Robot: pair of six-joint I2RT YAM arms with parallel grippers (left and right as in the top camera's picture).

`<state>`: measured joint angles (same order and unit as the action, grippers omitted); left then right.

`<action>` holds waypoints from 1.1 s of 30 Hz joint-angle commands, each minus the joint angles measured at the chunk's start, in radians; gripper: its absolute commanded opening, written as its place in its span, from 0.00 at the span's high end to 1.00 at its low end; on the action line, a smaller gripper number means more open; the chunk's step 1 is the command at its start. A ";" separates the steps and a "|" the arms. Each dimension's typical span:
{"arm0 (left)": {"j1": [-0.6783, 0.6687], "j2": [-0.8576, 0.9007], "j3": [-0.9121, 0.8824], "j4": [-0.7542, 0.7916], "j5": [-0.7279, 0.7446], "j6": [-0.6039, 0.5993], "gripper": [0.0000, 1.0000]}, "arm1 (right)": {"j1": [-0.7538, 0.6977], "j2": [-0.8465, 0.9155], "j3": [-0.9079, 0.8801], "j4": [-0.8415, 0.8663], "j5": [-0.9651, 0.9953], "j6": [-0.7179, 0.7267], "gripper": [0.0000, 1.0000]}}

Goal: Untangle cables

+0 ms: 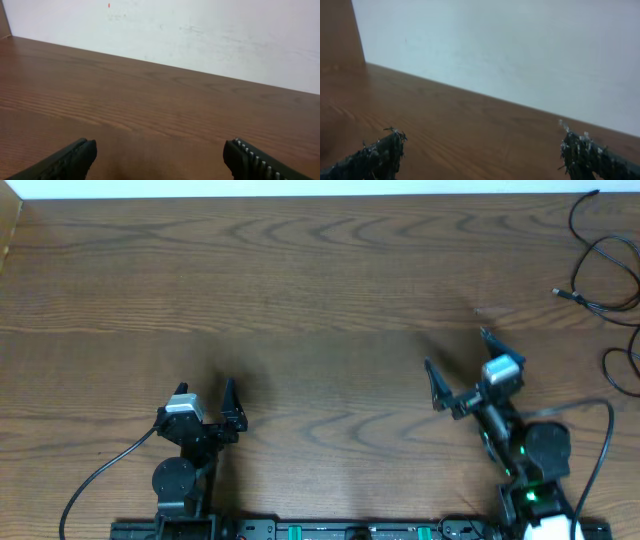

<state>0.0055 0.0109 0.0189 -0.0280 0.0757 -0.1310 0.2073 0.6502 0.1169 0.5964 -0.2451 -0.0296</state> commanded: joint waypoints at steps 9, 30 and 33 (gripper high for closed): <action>0.004 -0.005 -0.015 -0.038 0.009 -0.002 0.14 | 0.003 -0.378 -0.111 -0.276 0.014 0.006 0.01; 0.003 -0.005 -0.015 -0.038 0.010 -0.002 0.14 | 0.003 -0.644 -0.112 -0.651 0.015 0.006 0.01; 0.004 -0.005 -0.015 -0.038 0.010 -0.002 0.14 | -0.009 -0.645 -0.112 -0.650 0.014 0.006 0.01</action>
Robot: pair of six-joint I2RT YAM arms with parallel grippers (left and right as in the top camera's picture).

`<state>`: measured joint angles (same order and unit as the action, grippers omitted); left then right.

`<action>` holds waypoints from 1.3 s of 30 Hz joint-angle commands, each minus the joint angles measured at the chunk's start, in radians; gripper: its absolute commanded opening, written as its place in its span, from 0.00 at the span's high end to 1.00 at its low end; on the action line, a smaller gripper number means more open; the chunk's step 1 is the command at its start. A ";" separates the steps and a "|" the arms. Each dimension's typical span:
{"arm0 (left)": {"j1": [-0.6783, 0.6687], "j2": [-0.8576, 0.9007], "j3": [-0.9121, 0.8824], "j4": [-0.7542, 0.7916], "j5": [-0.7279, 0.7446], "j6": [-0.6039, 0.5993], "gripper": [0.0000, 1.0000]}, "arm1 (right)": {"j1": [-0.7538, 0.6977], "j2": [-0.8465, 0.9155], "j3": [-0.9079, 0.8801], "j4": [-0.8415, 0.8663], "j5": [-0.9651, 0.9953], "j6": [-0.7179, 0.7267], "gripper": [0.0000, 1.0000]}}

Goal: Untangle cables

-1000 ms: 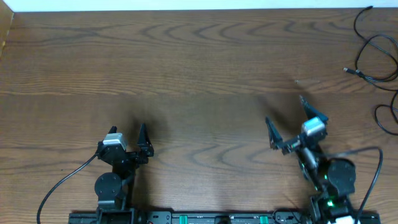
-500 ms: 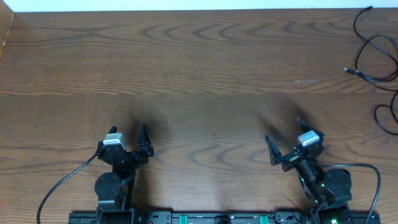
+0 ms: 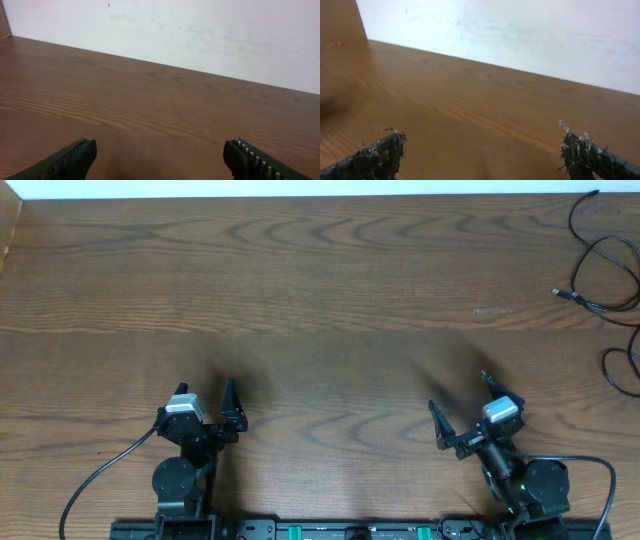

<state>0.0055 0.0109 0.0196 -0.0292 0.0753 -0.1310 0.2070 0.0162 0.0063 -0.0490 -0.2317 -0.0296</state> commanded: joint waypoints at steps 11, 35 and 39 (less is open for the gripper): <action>0.004 -0.005 -0.016 -0.037 0.010 -0.002 0.14 | -0.076 -0.011 -0.001 -0.005 0.002 0.006 0.01; 0.004 -0.005 -0.016 -0.037 0.010 -0.002 0.14 | -0.077 -0.011 -0.001 0.323 0.241 -0.167 0.01; 0.004 -0.005 -0.016 -0.037 0.010 -0.002 0.14 | -0.077 -0.011 -0.001 0.076 0.240 -0.137 0.01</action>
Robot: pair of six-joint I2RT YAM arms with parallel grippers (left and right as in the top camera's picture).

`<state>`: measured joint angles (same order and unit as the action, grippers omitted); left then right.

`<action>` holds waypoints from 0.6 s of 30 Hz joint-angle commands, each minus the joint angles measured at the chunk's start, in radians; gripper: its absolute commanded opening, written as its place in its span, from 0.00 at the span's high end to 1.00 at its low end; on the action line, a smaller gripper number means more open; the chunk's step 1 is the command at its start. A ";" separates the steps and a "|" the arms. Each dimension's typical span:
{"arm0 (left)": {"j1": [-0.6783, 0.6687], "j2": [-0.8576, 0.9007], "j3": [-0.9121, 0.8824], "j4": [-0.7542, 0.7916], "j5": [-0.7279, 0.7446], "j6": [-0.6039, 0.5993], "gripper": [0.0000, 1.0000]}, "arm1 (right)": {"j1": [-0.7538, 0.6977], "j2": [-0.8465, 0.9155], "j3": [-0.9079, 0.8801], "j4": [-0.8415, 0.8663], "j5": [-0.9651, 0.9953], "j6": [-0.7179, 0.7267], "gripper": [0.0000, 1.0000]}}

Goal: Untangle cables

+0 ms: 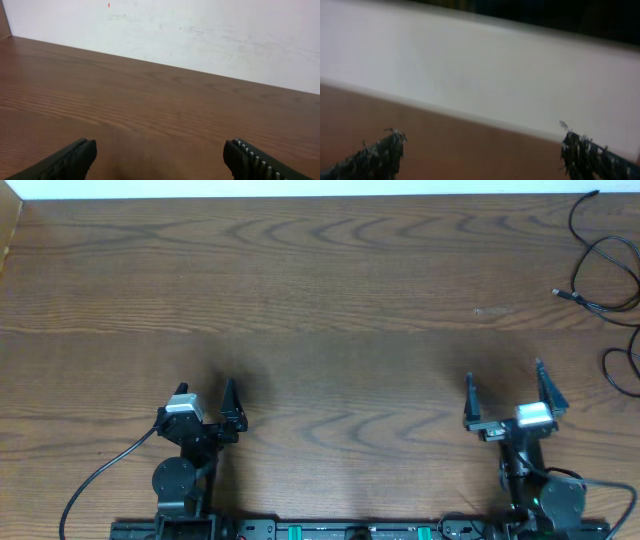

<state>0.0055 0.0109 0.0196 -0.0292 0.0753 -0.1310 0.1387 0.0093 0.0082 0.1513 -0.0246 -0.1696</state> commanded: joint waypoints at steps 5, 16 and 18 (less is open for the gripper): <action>0.004 -0.005 -0.016 -0.037 0.010 -0.002 0.14 | -0.040 -0.004 -0.003 -0.225 0.033 0.042 0.01; 0.004 -0.005 -0.016 -0.037 0.010 -0.002 0.14 | -0.067 -0.004 -0.003 -0.225 0.033 0.042 0.01; 0.004 -0.005 -0.016 -0.037 0.010 -0.002 0.14 | -0.067 -0.004 -0.003 -0.225 0.033 0.042 0.01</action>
